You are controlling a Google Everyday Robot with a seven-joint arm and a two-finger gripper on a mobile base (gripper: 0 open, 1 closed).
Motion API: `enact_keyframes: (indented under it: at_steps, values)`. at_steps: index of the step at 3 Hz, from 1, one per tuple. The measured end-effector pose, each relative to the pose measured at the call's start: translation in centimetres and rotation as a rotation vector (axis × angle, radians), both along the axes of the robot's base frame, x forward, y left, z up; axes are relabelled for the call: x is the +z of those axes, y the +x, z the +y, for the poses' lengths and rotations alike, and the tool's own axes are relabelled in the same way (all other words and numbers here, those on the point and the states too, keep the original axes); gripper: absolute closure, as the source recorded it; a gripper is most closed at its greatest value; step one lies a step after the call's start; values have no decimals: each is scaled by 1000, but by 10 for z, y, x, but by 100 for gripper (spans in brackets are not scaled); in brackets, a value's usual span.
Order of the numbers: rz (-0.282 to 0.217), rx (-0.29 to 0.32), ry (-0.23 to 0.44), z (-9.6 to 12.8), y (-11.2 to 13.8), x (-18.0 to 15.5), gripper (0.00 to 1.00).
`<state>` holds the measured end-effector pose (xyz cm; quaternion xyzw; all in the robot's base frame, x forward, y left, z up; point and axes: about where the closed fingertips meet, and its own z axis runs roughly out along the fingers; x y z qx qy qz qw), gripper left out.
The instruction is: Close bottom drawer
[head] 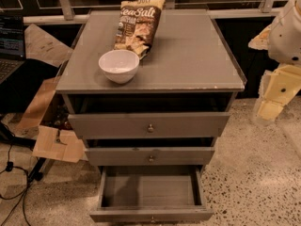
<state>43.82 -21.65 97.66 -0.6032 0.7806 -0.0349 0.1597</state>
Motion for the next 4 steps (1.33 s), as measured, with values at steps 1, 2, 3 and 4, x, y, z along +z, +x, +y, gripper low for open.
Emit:
enact_keyframes:
  at_steps: [1, 2, 3, 4]
  values:
    - [0, 0, 0, 0, 0, 0, 0]
    - [-29, 8, 34, 4, -5, 0, 0]
    - [-69, -28, 142, 9, -18, -15, 0]
    - [-104, -98, 263, 18, -30, -48, 0]
